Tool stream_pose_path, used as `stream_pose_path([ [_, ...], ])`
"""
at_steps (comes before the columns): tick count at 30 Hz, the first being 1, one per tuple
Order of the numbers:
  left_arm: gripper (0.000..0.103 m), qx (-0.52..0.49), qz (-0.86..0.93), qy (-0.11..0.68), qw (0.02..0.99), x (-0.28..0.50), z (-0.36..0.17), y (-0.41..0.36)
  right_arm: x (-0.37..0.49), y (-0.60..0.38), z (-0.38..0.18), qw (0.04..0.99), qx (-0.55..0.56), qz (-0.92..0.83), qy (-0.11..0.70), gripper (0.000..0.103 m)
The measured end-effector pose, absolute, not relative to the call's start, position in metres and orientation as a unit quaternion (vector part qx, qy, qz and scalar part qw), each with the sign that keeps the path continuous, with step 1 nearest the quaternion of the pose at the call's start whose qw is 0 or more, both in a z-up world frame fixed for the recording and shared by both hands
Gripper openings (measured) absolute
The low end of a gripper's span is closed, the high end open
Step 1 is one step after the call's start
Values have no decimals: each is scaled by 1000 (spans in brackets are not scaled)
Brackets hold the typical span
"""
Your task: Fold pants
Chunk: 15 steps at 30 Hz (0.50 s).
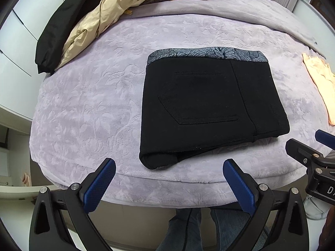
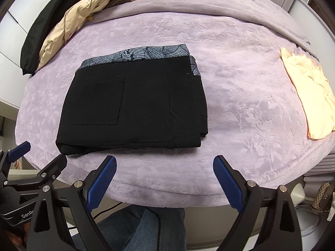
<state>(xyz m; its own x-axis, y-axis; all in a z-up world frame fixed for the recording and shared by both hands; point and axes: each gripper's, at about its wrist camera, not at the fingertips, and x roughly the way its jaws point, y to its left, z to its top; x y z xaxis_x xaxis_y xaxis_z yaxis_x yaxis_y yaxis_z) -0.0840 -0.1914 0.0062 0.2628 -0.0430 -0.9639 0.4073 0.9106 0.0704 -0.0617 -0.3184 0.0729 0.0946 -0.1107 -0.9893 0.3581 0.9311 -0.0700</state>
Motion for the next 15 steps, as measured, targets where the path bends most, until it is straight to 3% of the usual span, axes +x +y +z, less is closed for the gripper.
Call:
stream_pose_path([
  [15, 103, 150, -148, 591, 779, -86, 8, -191, -62, -318, 76, 735, 92, -165, 651, 95],
])
